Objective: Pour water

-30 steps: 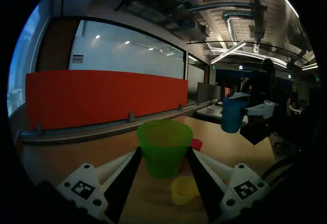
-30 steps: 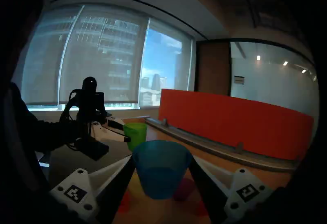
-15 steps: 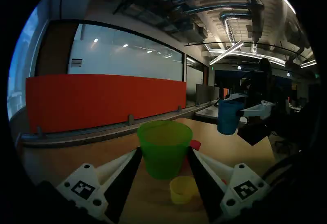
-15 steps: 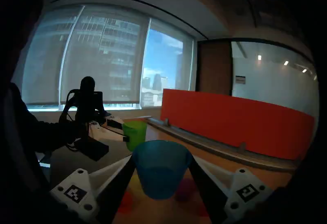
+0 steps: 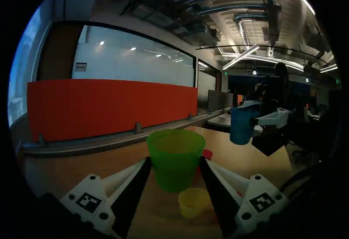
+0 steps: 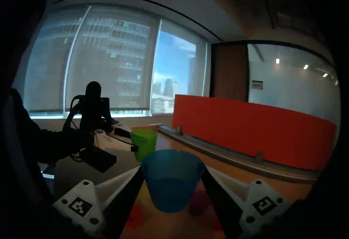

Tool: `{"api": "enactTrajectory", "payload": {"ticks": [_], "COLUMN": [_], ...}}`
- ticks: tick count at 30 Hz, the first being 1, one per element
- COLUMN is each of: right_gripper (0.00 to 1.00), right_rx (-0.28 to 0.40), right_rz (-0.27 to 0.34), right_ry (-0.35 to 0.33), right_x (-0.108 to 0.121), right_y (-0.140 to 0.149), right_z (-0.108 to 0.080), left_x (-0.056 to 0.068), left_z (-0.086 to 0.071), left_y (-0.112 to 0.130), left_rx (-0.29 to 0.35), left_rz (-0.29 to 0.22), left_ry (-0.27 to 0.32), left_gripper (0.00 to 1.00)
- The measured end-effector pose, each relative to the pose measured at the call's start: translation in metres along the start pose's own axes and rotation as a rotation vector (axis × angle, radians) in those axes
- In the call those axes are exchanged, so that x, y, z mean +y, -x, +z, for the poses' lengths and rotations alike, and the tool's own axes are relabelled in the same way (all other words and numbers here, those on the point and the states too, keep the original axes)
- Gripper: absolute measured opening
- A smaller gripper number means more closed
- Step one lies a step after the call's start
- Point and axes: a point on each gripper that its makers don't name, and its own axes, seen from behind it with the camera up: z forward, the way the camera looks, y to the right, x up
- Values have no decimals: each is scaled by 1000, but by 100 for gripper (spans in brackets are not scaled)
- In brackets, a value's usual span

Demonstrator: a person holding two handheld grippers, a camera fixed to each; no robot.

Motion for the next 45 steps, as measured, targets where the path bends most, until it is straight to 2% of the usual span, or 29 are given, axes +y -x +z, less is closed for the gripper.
{"api": "enactTrajectory", "payload": {"ticks": [9, 15, 24, 36, 45], "right_gripper": [92, 92, 92, 91, 91], "right_rx": [0, 1, 1, -4, 6], "right_rz": [-1, -2, -5, -46, -94], "right_ry": [2, 0, -3, -15, -32], "right_x": [0, -1, -2, -4, -3], "right_y": [0, -2, -4, -9, -23], "right_z": [0, 0, 3, 10, 25], "left_x": [4, 1, 4, 9, 20], "left_z": [-1, -4, -8, -16, -25], "left_y": [0, 0, 2, 1, -1], "left_rx": [4, 8, -9, -2, 0], "left_rz": [5, 7, 35, 20, 27], "left_ry": [-2, -16, -14, -8, 3], "left_gripper": [80, 80, 80, 80, 80]}}
